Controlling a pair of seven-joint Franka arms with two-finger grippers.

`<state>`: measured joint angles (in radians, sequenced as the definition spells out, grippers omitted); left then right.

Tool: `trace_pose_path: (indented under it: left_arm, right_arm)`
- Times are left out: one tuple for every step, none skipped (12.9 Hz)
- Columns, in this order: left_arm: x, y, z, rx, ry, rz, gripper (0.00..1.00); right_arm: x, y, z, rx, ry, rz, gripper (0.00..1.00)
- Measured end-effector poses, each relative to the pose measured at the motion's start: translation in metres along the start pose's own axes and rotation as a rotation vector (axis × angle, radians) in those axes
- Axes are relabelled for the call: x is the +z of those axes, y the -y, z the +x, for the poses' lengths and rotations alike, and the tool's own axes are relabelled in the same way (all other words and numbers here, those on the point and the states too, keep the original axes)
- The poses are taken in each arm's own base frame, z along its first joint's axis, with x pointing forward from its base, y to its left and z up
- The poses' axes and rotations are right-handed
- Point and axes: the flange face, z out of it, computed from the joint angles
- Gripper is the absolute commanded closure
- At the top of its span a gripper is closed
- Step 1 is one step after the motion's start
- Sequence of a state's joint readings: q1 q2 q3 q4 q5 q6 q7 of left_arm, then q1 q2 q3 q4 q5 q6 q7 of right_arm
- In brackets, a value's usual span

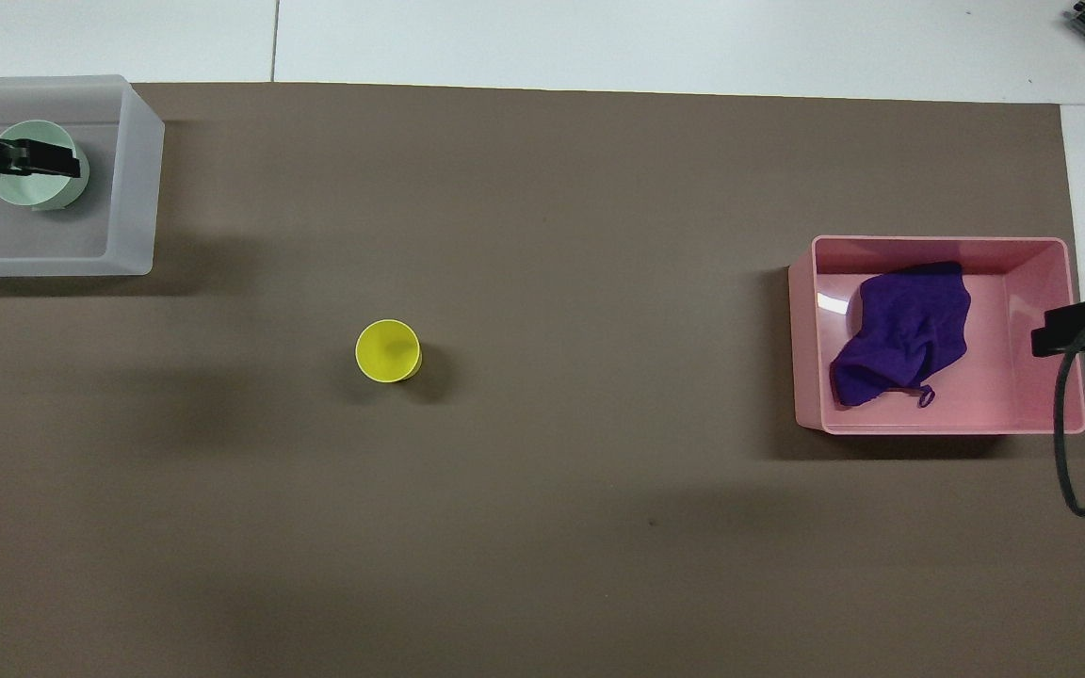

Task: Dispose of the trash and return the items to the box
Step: 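Move the left gripper to the yellow cup and grasp its rim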

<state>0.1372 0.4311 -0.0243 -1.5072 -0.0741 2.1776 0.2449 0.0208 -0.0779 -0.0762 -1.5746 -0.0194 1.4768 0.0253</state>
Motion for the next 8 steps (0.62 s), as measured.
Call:
trace_pose_path:
  left_arm:
    - [-0.007,-0.032,-0.012,0.01,0.026,-0.014,0.0]
    - [-0.011,-0.066,-0.025,0.017,0.061,-0.029,0.0]
    - [-0.01,-0.106,-0.038,0.018,0.098,-0.042,0.0]
    - [-0.006,-0.14,-0.048,0.014,0.123,-0.049,0.0]
    - [-0.002,-0.171,-0.056,0.009,0.142,-0.055,0.0]
    - [0.003,-0.201,-0.062,0.007,0.159,-0.058,0.0]
    - [0.008,-0.225,-0.069,0.005,0.173,-0.06,0.0]
    - [0.012,-0.247,-0.075,0.003,0.187,-0.061,0.0]
  right_arm:
    - [0.0,0.0,0.0,0.0,0.0,0.0,0.0]
    - [0.0,0.0,-0.001,0.0,0.0,0.0,0.0]
    - [0.0,0.0,-0.001,0.0,0.001,0.0,0.0]
    - [0.001,0.0,-0.001,0.0,0.003,0.0,0.0]
    - [0.002,0.0,-0.002,0.0,0.004,0.0,0.0]
    - [0.002,0.0,-0.002,0.0,0.005,0.0,0.0]
    - [0.002,0.0,-0.002,0.0,0.006,0.0,0.0]
    - [0.002,0.0,-0.002,0.0,0.006,0.0,0.0]
